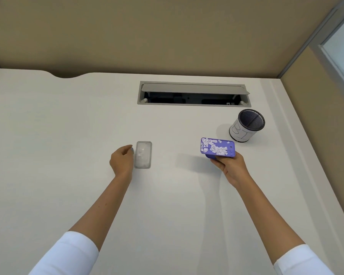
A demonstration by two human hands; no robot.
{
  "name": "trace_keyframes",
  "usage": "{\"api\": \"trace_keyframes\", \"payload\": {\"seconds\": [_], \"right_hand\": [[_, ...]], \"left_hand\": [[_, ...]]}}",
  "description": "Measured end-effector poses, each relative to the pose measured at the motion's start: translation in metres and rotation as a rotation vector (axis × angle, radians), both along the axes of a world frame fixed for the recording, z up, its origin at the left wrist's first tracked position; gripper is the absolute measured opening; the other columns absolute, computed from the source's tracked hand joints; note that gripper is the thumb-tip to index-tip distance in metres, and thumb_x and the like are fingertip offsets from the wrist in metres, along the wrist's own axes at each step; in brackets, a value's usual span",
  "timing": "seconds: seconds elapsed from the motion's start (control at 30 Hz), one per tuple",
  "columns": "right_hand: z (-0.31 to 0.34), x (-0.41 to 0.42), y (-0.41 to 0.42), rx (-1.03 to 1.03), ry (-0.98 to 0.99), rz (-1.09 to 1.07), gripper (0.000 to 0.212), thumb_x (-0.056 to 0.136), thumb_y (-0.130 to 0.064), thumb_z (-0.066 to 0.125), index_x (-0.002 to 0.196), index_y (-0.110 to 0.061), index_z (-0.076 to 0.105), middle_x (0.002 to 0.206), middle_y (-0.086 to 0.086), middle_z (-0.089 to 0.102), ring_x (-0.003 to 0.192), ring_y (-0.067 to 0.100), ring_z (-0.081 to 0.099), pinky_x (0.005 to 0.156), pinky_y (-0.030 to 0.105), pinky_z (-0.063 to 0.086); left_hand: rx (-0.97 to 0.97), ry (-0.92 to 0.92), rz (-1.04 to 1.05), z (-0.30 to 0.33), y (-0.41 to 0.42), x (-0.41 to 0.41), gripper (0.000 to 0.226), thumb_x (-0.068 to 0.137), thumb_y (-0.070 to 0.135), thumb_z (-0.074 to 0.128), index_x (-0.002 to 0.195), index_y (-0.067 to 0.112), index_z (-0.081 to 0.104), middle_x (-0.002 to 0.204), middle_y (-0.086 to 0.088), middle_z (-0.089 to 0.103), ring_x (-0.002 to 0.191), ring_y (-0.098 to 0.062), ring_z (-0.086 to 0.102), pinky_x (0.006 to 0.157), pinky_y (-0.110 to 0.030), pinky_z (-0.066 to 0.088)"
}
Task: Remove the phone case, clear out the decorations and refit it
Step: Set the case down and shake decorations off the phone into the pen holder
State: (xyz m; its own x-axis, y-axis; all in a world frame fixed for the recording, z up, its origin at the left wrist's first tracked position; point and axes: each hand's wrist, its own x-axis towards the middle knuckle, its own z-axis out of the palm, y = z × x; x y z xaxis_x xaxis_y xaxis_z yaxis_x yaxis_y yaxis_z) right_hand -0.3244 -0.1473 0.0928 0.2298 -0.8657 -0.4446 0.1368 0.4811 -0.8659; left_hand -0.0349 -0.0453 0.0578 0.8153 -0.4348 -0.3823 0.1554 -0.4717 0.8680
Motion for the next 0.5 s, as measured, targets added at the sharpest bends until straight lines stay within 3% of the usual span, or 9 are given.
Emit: {"api": "trace_keyframes", "payload": {"seconds": [0.13,0.3,0.4,0.5], "right_hand": [[0.005,-0.016,-0.006,-0.006,-0.008,-0.051,0.026,0.087,0.009,0.056,0.098,-0.013,0.065,0.096,0.006,0.071,0.078,0.016,0.073,0.07,0.023,0.059],[0.015,-0.045,-0.023,-0.053,-0.001,-0.121,0.026,0.088,0.006,0.056,0.101,-0.014,0.065,0.097,0.004,0.072,0.083,0.017,0.073,0.071,0.024,0.058],[0.026,-0.064,-0.037,-0.092,0.006,-0.153,0.027,0.088,0.006,0.054,0.101,-0.015,0.065,0.089,-0.003,0.076,0.082,0.016,0.073,0.07,0.023,0.058],[0.038,-0.084,-0.052,-0.132,-0.021,-0.188,0.026,0.084,0.003,0.061,0.101,-0.016,0.064,0.085,-0.006,0.076,0.082,0.013,0.073,0.071,0.023,0.058]], "left_hand": [[-0.028,-0.118,-0.069,0.007,-0.011,-0.02,0.026,0.091,0.012,0.055,0.114,0.011,0.068,0.113,-0.001,0.068,0.1,-0.014,0.06,0.089,-0.023,0.043],[-0.016,-0.272,-0.242,0.009,-0.033,-0.061,0.027,0.094,0.018,0.052,0.117,0.023,0.066,0.115,0.007,0.062,0.097,-0.007,0.058,0.091,-0.026,0.044],[-0.069,-0.414,-0.429,0.002,-0.048,-0.084,0.032,0.094,0.011,0.051,0.125,0.012,0.061,0.126,-0.002,0.062,0.12,-0.019,0.053,0.098,-0.024,0.037],[-0.01,-0.586,-0.626,-0.014,-0.062,-0.104,0.038,0.095,0.013,0.05,0.133,0.008,0.053,0.138,-0.008,0.055,0.137,-0.027,0.038,0.107,-0.037,0.033]]}}
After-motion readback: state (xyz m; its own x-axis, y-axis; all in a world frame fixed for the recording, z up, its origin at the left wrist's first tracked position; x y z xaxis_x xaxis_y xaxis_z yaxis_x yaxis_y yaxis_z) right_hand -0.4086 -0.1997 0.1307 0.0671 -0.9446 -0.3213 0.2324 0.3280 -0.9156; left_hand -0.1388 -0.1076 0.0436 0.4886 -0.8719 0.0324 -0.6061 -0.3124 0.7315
